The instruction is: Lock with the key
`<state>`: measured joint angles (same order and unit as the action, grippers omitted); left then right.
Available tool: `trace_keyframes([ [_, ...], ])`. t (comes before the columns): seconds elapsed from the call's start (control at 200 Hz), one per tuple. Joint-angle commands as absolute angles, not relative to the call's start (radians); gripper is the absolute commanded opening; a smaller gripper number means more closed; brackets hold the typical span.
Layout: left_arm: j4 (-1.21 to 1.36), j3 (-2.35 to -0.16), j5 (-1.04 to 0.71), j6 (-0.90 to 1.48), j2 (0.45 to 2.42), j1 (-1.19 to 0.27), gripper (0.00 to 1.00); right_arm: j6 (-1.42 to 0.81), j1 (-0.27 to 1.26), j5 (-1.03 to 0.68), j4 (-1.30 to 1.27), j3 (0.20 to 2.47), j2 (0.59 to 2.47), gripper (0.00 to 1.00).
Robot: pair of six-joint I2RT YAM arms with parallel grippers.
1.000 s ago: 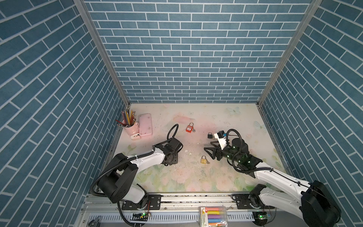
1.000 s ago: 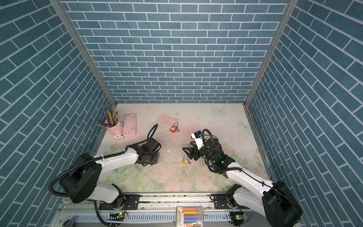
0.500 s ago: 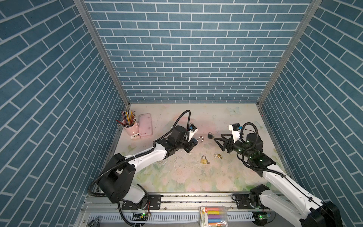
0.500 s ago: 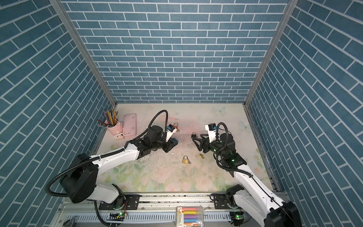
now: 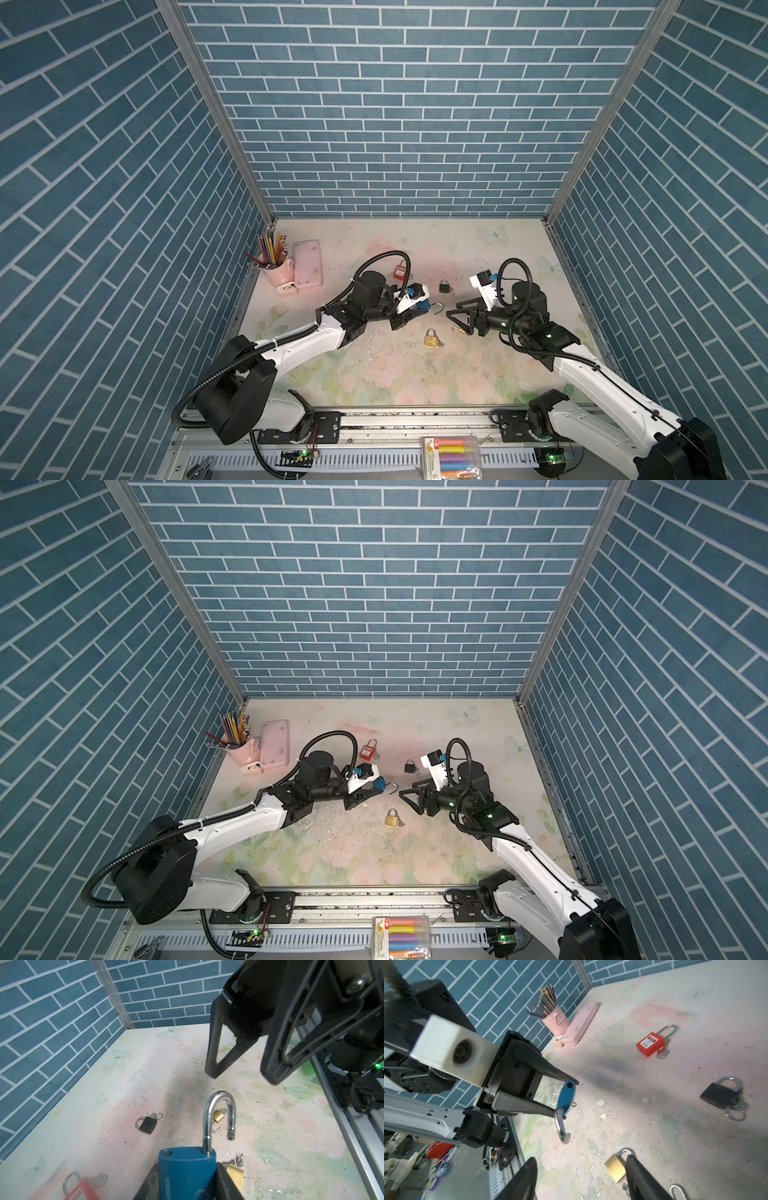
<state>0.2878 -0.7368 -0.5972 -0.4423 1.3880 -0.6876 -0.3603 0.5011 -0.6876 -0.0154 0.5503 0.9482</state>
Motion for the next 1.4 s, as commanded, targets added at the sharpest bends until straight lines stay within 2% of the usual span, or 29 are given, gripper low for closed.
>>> trace_keyframes([
  [0.0,0.277,-0.782,-0.695,-0.499,1.400,-0.691,0.00,-0.323,0.545,-0.706,0.025,0.602,0.974,0.67],
  [0.44,0.285,-0.787,-0.734,-0.468,1.400,-0.689,0.00,-0.290,0.558,-0.515,0.045,0.635,1.009,0.54],
  [0.695,0.249,-0.790,-0.753,-0.524,1.396,-0.699,0.00,-0.291,0.557,-0.423,0.031,0.666,1.035,0.53],
  [0.84,0.246,-0.780,-0.685,-0.537,1.390,-0.710,0.00,-0.305,0.556,-0.404,0.041,0.679,1.032,0.53],
  [1.1,0.182,-0.806,-0.369,-0.584,1.416,-0.767,0.00,-0.441,0.535,-0.367,0.169,0.738,1.018,0.55],
  [1.39,0.177,-0.833,-0.344,-0.542,1.446,-0.771,0.00,-0.584,0.532,-0.533,0.176,0.762,1.081,0.54],
])
